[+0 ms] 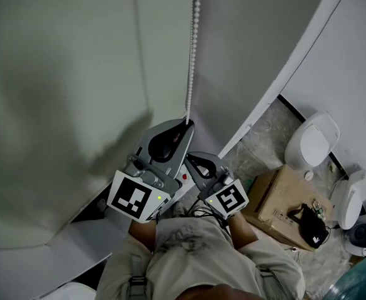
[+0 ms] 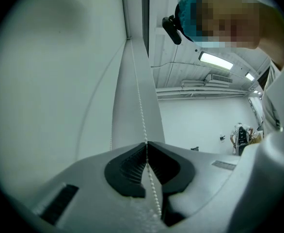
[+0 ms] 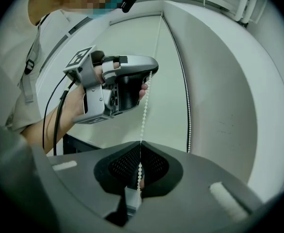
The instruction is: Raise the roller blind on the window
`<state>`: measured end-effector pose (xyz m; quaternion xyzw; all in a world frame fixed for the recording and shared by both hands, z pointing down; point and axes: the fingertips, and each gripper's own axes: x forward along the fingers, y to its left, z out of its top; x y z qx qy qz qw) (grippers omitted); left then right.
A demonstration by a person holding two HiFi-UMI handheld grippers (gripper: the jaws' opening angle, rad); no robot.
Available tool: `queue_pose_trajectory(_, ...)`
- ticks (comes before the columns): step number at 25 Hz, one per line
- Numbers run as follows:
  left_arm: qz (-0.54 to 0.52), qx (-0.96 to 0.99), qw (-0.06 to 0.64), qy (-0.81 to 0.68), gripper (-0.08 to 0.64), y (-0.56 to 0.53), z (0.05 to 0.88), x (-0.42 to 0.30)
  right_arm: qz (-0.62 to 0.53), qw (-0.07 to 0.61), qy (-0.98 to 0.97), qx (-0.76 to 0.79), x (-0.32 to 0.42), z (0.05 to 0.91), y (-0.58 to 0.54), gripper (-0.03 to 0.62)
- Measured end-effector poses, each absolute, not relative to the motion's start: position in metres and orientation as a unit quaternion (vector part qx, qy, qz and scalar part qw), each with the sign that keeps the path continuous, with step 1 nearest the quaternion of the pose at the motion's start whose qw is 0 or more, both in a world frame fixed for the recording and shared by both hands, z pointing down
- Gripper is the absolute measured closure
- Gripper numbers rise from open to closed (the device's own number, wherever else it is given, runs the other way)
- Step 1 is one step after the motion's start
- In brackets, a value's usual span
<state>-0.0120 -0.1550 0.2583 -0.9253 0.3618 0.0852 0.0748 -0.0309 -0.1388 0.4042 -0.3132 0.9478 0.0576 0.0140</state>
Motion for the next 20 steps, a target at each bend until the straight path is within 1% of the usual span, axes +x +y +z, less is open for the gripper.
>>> queue_pose_trajectory(7,0.073,-0.93,0.05,0.358,0.54,-0.157,0.291,-0.011,0.035,-0.008,0.949,-0.312,-0.03,0.439,-0.136,0.581)
queue_pose_trajectory(14,0.068,-0.93,0.027,0.359,0.54,-0.161,0.305,-0.008,0.017,-0.023,0.949,-0.315,-0.027,0.454,-0.139,0.581)
queue_pose_trajectory(20,0.05,-0.931,0.005,0.362,0.54,-0.169,0.328,-0.007,-0.022,-0.05,0.946,-0.32,-0.026,0.478,-0.142,0.581)
